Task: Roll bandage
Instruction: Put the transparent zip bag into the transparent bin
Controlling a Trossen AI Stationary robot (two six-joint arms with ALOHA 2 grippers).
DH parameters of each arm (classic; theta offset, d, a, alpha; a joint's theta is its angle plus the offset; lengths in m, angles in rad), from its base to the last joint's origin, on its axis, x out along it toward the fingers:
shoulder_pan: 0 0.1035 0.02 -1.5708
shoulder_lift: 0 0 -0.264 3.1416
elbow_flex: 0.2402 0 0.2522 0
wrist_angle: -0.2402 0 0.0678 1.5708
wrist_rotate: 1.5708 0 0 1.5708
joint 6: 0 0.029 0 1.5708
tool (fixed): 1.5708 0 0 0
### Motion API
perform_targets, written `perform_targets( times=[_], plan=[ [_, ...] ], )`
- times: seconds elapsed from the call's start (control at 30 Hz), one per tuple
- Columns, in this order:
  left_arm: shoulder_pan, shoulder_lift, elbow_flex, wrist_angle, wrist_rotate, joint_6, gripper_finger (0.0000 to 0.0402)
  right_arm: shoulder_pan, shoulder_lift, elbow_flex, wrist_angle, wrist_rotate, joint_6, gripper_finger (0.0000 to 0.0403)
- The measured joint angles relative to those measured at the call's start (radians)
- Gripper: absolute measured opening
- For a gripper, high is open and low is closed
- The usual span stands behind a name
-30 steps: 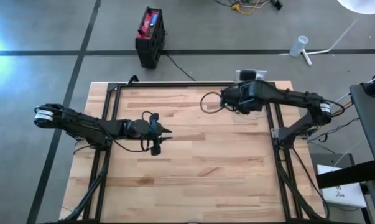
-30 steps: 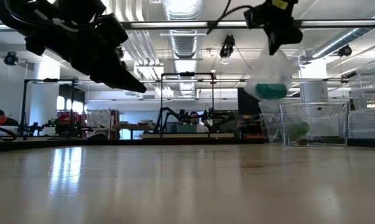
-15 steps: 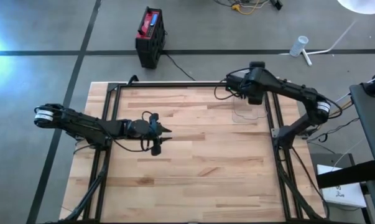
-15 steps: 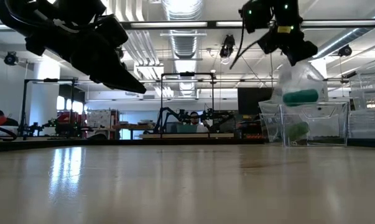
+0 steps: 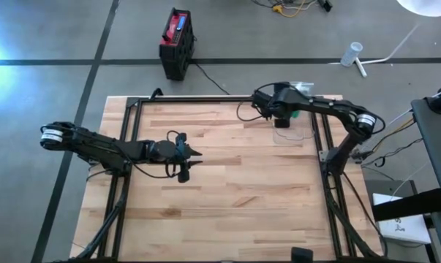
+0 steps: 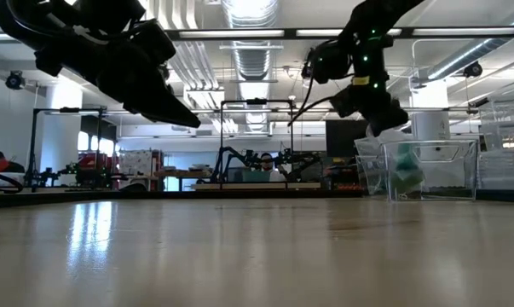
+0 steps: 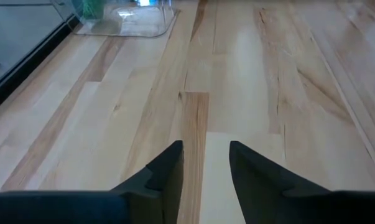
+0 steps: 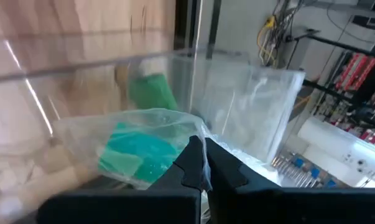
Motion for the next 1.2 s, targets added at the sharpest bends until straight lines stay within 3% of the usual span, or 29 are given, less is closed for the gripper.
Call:
perform_targets(
  times=[0.67,0.8,1.0,1.2],
  plan=[
    [0.0,0.0,0.0,0.05,-0.003,0.038,0.0116,-0.036,0.029,0.076,0.047,-0.053,0.015,0.0],
    [0.0,0.0,0.0,0.056,-0.003,0.032,0.0115,-0.101,0.029,0.076,0.047,-0.009,0.096,0.0],
    [0.0,0.0,0.0,0.056,-0.003,0.028,0.0115,-0.189,0.029,0.076,0.035,-0.047,0.259,0.0002],
    [0.0,0.0,0.0,0.056,-0.003,0.012,0.0114,-0.221,0.029,0.076,0.044,-0.103,0.325,0.0045]
  ],
)
